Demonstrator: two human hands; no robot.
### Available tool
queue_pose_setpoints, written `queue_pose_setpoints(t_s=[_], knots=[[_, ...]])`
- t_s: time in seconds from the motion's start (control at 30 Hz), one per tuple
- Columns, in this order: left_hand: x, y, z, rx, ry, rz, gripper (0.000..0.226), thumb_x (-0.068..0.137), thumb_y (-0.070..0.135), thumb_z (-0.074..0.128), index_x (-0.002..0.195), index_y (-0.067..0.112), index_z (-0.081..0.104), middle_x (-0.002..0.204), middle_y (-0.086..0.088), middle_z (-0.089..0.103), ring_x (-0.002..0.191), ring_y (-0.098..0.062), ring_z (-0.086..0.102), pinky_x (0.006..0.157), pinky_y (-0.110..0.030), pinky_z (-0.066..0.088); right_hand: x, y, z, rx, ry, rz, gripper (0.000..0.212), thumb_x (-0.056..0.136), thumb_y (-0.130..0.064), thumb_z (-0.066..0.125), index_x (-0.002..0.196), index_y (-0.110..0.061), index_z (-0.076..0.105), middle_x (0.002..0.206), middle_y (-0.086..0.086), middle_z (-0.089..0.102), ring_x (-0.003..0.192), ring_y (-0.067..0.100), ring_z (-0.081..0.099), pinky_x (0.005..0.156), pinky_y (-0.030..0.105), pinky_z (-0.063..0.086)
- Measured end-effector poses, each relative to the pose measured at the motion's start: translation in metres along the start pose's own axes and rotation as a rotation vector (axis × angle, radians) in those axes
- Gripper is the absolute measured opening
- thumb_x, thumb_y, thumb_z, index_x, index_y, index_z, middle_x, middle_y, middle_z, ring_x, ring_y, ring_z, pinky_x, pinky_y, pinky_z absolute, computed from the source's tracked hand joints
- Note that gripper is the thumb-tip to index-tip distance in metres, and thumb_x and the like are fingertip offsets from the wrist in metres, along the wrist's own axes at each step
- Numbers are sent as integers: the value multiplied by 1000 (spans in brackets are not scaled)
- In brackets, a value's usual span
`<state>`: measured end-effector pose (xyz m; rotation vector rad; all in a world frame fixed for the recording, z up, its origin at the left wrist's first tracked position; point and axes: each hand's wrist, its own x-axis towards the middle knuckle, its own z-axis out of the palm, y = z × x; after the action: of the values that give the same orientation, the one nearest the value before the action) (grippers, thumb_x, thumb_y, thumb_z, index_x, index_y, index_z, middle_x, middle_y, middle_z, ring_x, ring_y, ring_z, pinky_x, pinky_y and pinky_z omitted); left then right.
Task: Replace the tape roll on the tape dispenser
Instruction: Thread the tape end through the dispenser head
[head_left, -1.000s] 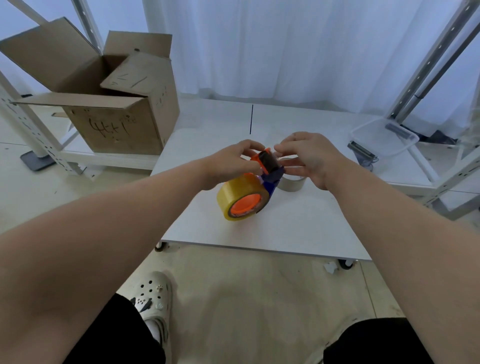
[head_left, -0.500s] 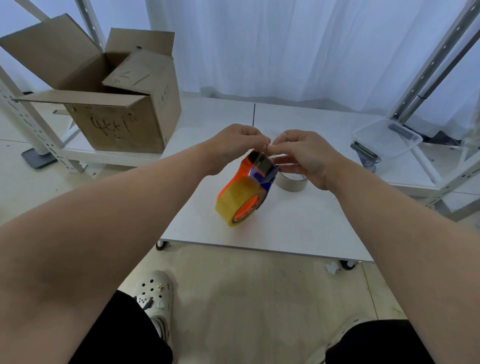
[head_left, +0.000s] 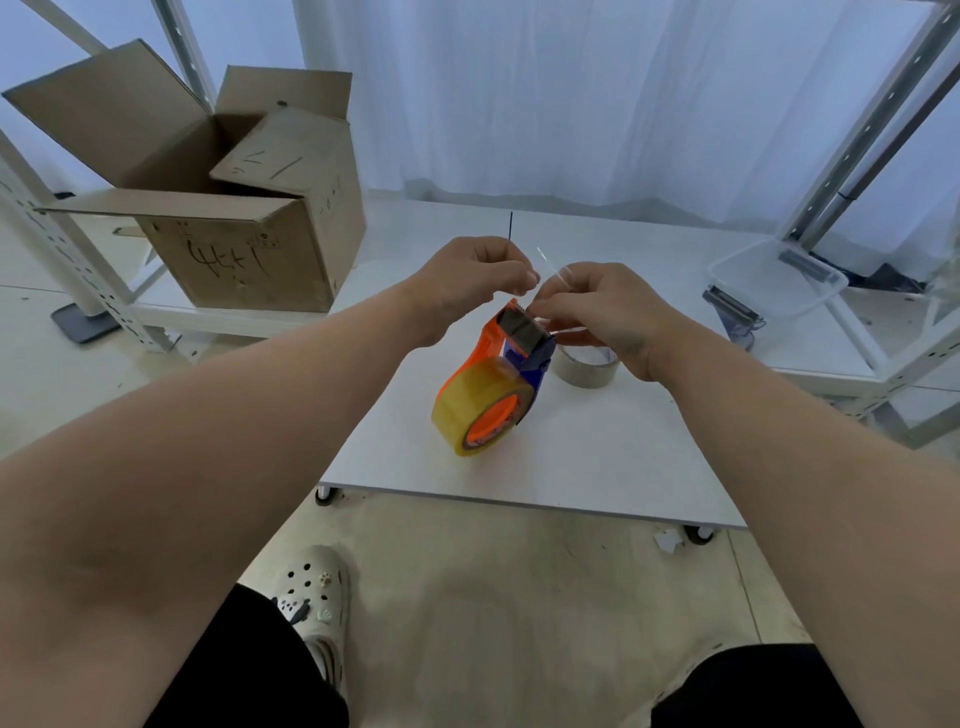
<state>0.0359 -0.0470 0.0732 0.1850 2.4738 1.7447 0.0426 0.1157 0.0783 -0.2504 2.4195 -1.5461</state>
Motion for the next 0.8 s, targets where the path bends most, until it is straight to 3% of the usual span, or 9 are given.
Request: queue_pose_setpoints(t_s=[0.1, 0.23, 0.5, 0.63, 0.8], knots=[[1, 2, 3, 2, -29, -3, 12, 84, 11, 60, 73, 15, 61, 88, -6, 65, 87, -15, 58, 86, -30, 48, -3, -3, -1, 4, -19, -10, 5, 82, -9, 64, 85, -12, 63, 83, 0, 66, 81, 14, 64, 70, 23, 53], [1, 4, 7, -15, -51, -13, 10, 85, 10, 59, 76, 12, 60, 80, -1, 63, 83, -13, 61, 84, -30, 53, -5, -2, -3, -9, -31, -8, 5, 80, -9, 63, 79, -14, 63, 84, 3, 67, 85, 18, 64, 78, 33, 54], [-4, 5, 9, -60, -71, -33, 14, 86, 10, 57, 73, 16, 57, 77, 3, 65, 82, -12, 65, 82, -31, 52, -5, -3, -10, 22, -79, 40, 12, 81, -19, 63, 88, -11, 67, 96, 9, 72, 95, 26, 67, 85, 40, 53], [-3, 4, 8, -58, -55, -30, 9, 85, 12, 58, 76, 15, 58, 79, 4, 65, 84, -13, 63, 86, -34, 53, -5, -4, -7, -51, -10, 42, 25, 79, -22, 68, 96, -5, 67, 94, 9, 73, 90, 22, 69, 79, 36, 56], [0, 6, 9, -73, -13, -58, 10, 87, 15, 57, 78, 16, 60, 86, 0, 65, 92, -20, 64, 86, -35, 56, -7, -11, -6, -60, 59, 31, 4, 83, -14, 65, 81, -11, 63, 87, 9, 72, 82, 22, 70, 68, 29, 57]])
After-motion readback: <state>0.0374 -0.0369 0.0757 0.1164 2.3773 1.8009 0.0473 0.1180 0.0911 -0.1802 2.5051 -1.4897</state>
